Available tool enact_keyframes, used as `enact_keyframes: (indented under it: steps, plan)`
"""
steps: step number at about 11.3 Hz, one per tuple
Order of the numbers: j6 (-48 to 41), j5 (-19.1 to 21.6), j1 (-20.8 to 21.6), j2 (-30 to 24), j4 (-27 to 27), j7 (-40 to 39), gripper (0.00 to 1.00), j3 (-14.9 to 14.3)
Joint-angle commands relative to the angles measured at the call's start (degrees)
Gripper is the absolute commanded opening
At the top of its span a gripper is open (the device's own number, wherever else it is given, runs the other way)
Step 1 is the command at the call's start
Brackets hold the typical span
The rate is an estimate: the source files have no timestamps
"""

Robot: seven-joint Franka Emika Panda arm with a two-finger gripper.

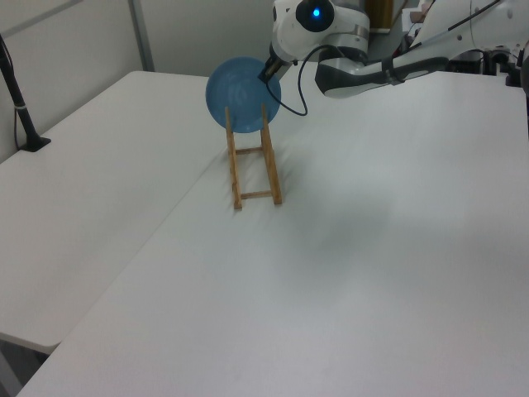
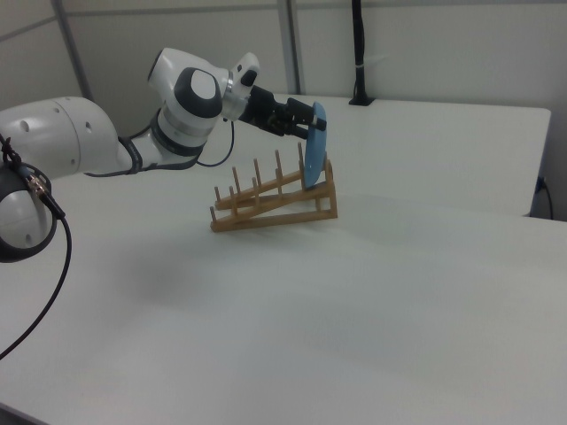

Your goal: Place plate in plate rack

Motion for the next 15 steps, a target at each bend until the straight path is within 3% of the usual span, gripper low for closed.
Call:
enact_keyframes:
  steps: [1, 3, 4, 6, 7, 8, 9, 10, 12, 15]
  plan:
    - [0.1, -1.5, -1.4, -6.3, -2.3, 8.6, 1.00, 9.1]
    - [-0.5, 1.7, -2.3, -12.8, -7.6, 16.0, 1.00, 14.1]
    - [-3.7, 8.5, -5.1, -17.9, -12.4, 15.7, 1.00, 18.4]
    - [-12.5, 20.0, -10.0, -24.5, -20.1, 6.5, 1.00, 25.3]
    - [-19.9, 26.8, -12.9, -27.1, -21.9, -1.6, 1.00, 27.5]
    - [-28.9, 34.0, -14.7, -29.4, -22.2, -11.3, 1.00, 27.6]
    - [-37.4, 38.4, -16.1, -32.0, -23.0, -21.2, 1.00, 27.6]
    - [-41.8, 39.5, -17.2, -35.6, -25.3, -27.5, 1.00, 27.2]
    - [-43.5, 39.1, -16.5, -39.7, -29.7, -27.0, 1.00, 24.6]
    - [-45.3, 38.5, -14.7, -39.8, -29.0, -22.8, 1.00, 22.4]
